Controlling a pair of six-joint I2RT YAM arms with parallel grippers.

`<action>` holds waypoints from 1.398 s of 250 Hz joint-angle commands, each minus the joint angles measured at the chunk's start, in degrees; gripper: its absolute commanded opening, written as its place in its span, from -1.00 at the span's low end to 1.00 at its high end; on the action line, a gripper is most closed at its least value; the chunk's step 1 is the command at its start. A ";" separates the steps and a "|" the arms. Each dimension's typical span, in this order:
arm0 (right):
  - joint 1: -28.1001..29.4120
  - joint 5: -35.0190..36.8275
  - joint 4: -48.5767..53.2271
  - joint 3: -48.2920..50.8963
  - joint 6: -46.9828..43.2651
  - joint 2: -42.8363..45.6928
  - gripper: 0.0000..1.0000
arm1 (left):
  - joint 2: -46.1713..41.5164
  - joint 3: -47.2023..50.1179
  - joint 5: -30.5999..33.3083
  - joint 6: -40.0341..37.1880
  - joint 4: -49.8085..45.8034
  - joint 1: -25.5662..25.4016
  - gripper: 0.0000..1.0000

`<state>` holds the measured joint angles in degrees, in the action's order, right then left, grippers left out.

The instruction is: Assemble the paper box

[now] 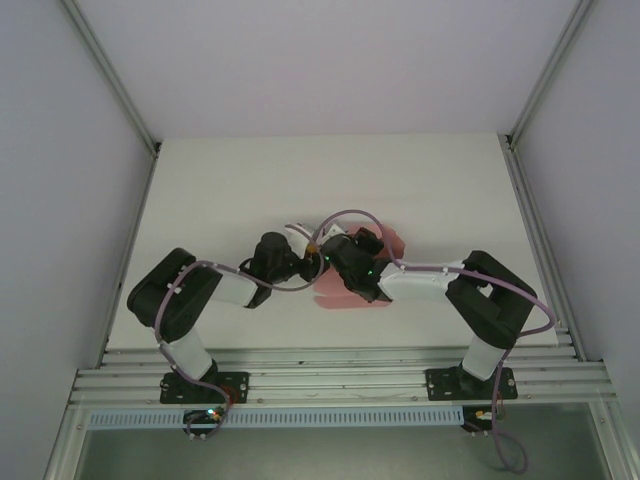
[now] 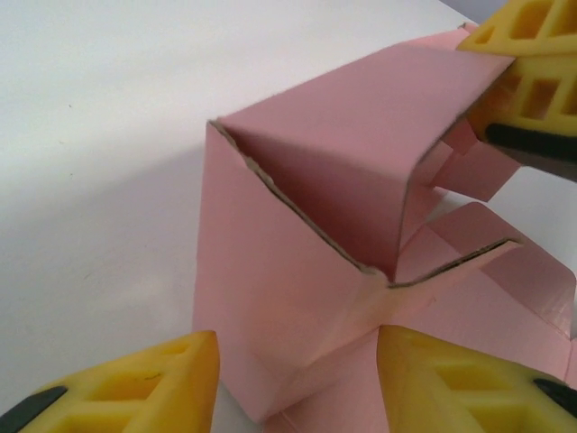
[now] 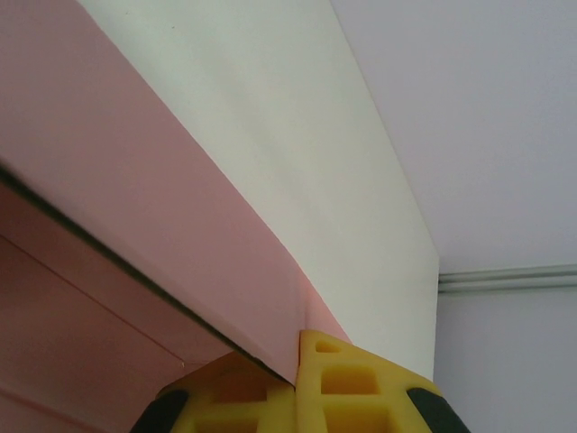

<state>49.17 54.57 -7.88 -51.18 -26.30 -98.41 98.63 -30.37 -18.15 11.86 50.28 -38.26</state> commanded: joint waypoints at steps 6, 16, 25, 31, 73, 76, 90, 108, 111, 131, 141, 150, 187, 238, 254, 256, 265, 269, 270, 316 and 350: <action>0.84 -1.33 1.97 1.94 2.03 -1.89 -1.00 | 1.01 2.95 -1.98 0.04 10.14 0.53 0.02; 0.84 -1.12 1.87 2.23 1.76 -2.15 -1.00 | 1.49 3.46 -2.41 0.50 11.66 1.09 0.02; 0.92 -0.87 1.86 2.49 1.48 -2.44 -1.00 | 2.02 3.64 -3.03 0.79 12.80 1.46 0.01; 1.09 -0.57 1.26 2.65 0.95 -2.61 -1.00 | 2.40 3.65 -3.35 0.89 13.45 1.59 0.01; 1.90 0.41 1.61 2.40 2.13 -3.73 -1.00 | 3.85 2.73 -2.77 -0.63 13.82 1.26 -0.01; 1.90 0.33 2.38 2.12 2.67 -3.75 -1.00 | 3.80 2.75 -2.50 -0.76 13.95 1.19 -0.01; 1.98 -0.14 4.08 1.62 4.90 -3.67 -1.00 | 4.07 3.05 -1.13 -0.95 14.57 1.07 0.00; 2.41 -0.50 5.33 1.36 6.67 -3.37 -1.00 | 4.89 3.87 0.98 -0.78 16.91 0.76 0.02; 2.47 -0.49 5.59 1.29 6.96 -3.38 -1.00 | 5.08 3.95 1.08 -0.78 17.43 0.70 0.03; 2.77 -0.34 7.86 0.56 8.43 -3.92 -1.00 | 6.66 4.52 0.22 0.16 20.81 0.50 0.14; 2.91 0.28 7.65 0.55 8.36 -4.33 -1.00 | 7.45 4.62 -0.49 0.87 22.02 0.47 0.15; 2.91 0.68 7.72 0.40 8.59 -4.76 -1.00 | 8.00 4.57 -1.15 1.14 22.59 0.44 0.18; 2.92 1.60 7.69 -0.31 9.49 -6.33 -1.00 | 7.55 4.84 -2.55 0.20 22.08 -0.32 0.13; 2.96 2.04 5.90 -0.23 9.71 -6.79 -1.00 | 4.93 6.44 -3.25 0.04 21.40 -0.15 0.12; 3.12 2.48 5.40 -0.42 9.25 -7.41 -1.00 | 4.89 6.22 -2.62 -0.39 20.77 -0.06 0.02; 3.15 2.61 5.30 -0.41 9.23 -7.47 -1.00 | 4.99 6.08 -2.60 -0.49 20.61 -0.15 0.02; 3.22 2.16 5.31 -0.47 9.30 -7.48 -1.00 | 5.14 5.63 -2.14 -0.84 19.96 0.00 0.00; 3.31 1.69 5.49 -0.42 9.25 -7.50 -1.00 | 5.23 5.38 -1.88 -0.87 19.65 0.07 -0.02; 3.35 1.60 5.54 -0.42 9.25 -7.45 -1.00 | 5.29 5.35 -1.75 -0.91 19.62 0.05 -0.03; 3.73 0.31 7.22 -0.33 10.12 -6.84 -1.00 | 8.09 2.82 -0.96 0.60 20.54 1.38 -0.19; 4.12 -1.54 10.39 -1.15 12.26 -6.44 -1.00 | 9.64 0.79 -0.48 0.40 20.94 1.21 -0.12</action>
<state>52.18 62.39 -5.69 -53.17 -19.22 -102.76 106.65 -27.03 -19.38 12.03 69.54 -37.34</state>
